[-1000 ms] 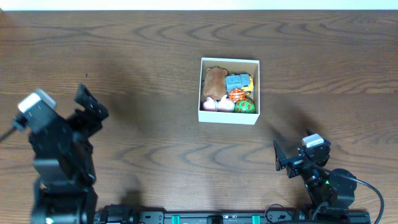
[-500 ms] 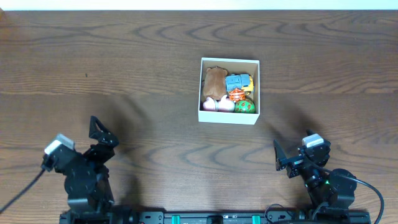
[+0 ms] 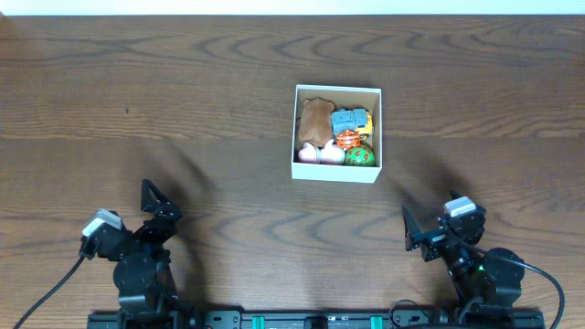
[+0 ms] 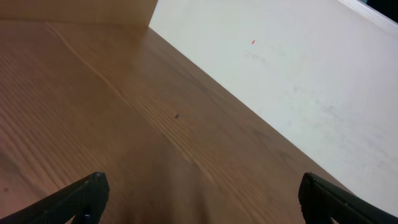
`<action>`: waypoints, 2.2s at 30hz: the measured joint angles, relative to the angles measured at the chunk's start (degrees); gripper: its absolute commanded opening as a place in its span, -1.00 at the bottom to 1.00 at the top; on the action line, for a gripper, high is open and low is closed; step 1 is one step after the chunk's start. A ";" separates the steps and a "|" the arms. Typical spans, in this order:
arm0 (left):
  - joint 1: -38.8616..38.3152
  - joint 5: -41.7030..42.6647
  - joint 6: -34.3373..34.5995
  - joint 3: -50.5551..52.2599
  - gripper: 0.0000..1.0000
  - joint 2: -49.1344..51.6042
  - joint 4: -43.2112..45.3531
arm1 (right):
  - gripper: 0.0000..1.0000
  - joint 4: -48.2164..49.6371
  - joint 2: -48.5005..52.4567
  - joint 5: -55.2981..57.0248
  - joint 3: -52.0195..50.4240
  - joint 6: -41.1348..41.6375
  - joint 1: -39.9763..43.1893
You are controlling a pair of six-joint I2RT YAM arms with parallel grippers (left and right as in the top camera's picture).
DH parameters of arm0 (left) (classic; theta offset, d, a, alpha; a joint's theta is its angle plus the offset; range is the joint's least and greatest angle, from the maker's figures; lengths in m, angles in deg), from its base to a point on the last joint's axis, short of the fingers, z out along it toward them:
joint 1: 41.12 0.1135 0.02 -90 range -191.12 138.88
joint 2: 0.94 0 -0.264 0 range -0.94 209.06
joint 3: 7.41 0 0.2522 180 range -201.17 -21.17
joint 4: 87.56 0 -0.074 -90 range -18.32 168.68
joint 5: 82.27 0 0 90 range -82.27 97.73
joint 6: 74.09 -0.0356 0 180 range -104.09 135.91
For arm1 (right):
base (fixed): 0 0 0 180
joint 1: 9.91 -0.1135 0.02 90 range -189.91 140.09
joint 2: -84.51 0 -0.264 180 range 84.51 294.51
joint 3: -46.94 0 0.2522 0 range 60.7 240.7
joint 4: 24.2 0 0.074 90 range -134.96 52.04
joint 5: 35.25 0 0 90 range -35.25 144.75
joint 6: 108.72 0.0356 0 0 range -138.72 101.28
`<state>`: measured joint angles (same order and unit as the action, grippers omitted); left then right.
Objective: Pack container
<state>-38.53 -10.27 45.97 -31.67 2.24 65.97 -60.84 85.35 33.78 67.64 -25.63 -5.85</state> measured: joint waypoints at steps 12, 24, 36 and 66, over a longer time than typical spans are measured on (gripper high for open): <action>0.00 0.00 0.00 5.31 0.96 -2.40 2.29 | 0.99 0.00 0.00 0.00 0.00 -0.02 0.00; 0.00 0.00 0.00 5.44 0.96 -2.56 2.47 | 0.98 0.00 0.00 0.00 0.00 0.00 -0.02; 0.00 0.00 0.00 5.44 0.96 -2.56 2.49 | 0.98 0.00 0.00 0.00 0.00 -0.02 -0.02; 0.00 0.00 0.00 5.44 0.96 -2.56 2.49 | 0.99 0.00 0.00 0.00 0.00 -0.02 0.00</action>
<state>-38.53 -10.27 45.97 -26.23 -0.32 68.46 -60.84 85.35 33.78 67.64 -25.66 -5.85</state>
